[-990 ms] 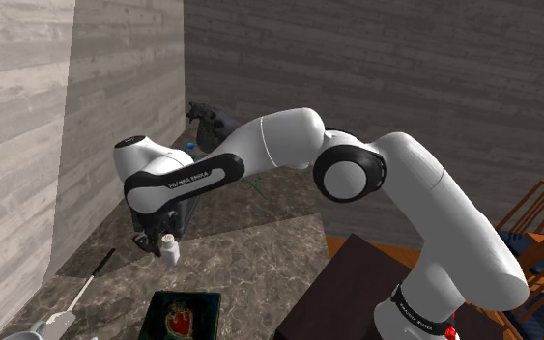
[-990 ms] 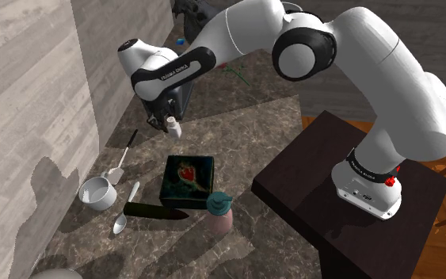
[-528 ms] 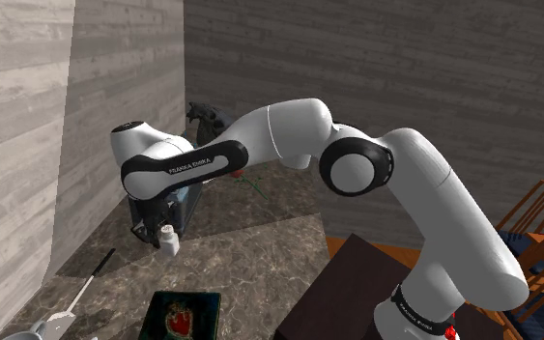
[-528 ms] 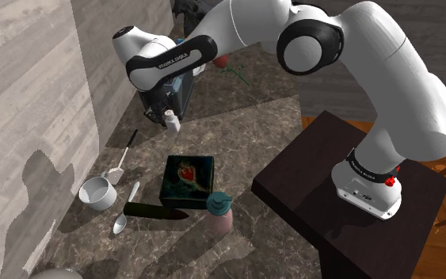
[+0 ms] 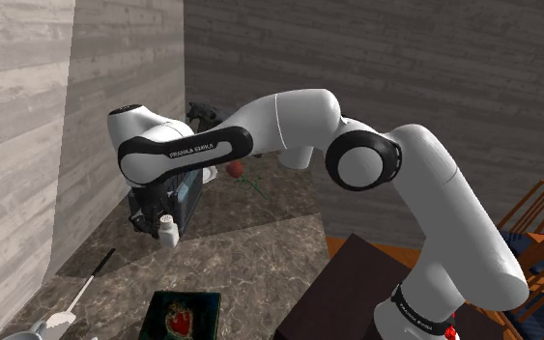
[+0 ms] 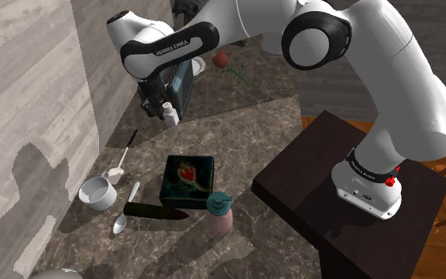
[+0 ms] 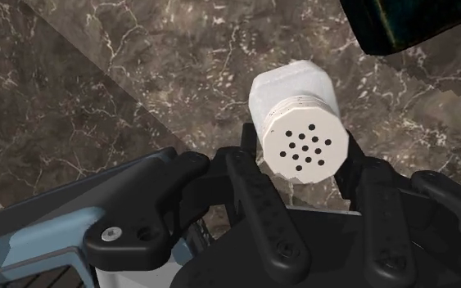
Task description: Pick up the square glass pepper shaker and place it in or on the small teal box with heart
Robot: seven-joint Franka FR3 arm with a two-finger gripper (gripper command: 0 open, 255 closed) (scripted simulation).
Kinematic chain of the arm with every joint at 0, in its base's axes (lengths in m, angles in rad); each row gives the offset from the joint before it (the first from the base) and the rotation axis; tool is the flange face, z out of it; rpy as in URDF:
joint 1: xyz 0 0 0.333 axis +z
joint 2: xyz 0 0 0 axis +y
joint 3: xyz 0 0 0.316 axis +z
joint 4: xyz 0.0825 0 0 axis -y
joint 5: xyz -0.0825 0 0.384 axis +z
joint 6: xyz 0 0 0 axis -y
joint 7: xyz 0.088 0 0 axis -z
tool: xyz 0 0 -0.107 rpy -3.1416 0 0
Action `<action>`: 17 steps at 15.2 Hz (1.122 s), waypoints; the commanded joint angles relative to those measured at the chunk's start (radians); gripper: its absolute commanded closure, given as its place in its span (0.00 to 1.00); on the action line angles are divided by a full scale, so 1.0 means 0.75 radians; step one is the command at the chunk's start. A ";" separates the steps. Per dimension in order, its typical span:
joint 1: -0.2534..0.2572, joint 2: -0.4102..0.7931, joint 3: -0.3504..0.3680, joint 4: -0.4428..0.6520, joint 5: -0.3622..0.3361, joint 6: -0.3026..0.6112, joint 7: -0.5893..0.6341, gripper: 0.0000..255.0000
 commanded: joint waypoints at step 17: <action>0.157 -0.486 0.125 -0.859 0.058 0.371 0.339 1.00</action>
